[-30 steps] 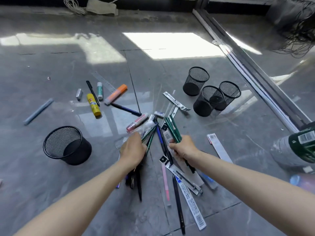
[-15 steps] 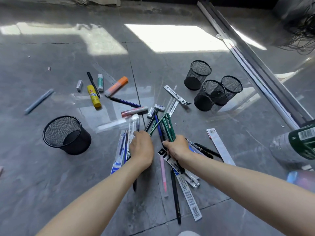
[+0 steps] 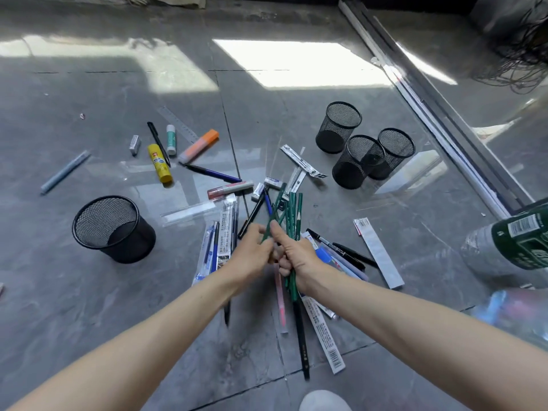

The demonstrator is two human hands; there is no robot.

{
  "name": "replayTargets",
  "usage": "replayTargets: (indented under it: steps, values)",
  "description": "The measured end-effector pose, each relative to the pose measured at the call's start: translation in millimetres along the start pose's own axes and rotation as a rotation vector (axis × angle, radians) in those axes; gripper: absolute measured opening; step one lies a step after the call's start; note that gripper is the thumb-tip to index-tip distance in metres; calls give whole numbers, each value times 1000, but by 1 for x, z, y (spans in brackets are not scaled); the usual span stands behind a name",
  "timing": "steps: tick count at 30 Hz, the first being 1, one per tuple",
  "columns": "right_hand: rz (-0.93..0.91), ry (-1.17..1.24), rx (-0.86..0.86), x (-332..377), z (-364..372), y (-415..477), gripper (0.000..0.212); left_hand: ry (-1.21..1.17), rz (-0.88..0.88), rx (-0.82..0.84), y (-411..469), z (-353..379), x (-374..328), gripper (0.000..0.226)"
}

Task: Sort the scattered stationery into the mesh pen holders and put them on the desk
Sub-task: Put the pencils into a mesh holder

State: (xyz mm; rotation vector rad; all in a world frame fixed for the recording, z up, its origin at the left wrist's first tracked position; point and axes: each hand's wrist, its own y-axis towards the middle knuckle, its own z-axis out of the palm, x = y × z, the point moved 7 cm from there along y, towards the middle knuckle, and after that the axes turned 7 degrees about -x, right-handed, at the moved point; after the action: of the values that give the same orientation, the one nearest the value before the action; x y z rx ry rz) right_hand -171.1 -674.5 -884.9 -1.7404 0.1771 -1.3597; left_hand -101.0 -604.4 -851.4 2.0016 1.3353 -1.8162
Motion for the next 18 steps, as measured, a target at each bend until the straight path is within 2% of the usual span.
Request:
replayTargets:
  steps: [4,8,12,14,16,18]
  values:
    - [-35,-23,-49,6,6,-12,31,-88,4,-21,-10,9,-2,18]
    - [-82,-149,-165,15,2,-9,24,-130,-1,-17,-9,8,7,16]
    - [-127,-278,-202,22,9,-7,15,-152,38,-67,-9,-8,6,15]
    - [-142,-236,-148,25,18,-10,18,-251,8,-152,-7,-24,4,10]
    - [-162,-161,-17,28,32,-16,18,-331,-25,-193,1,-38,4,27]
    - [-211,-216,90,29,44,-23,20,-320,-38,-131,6,-43,1,43]
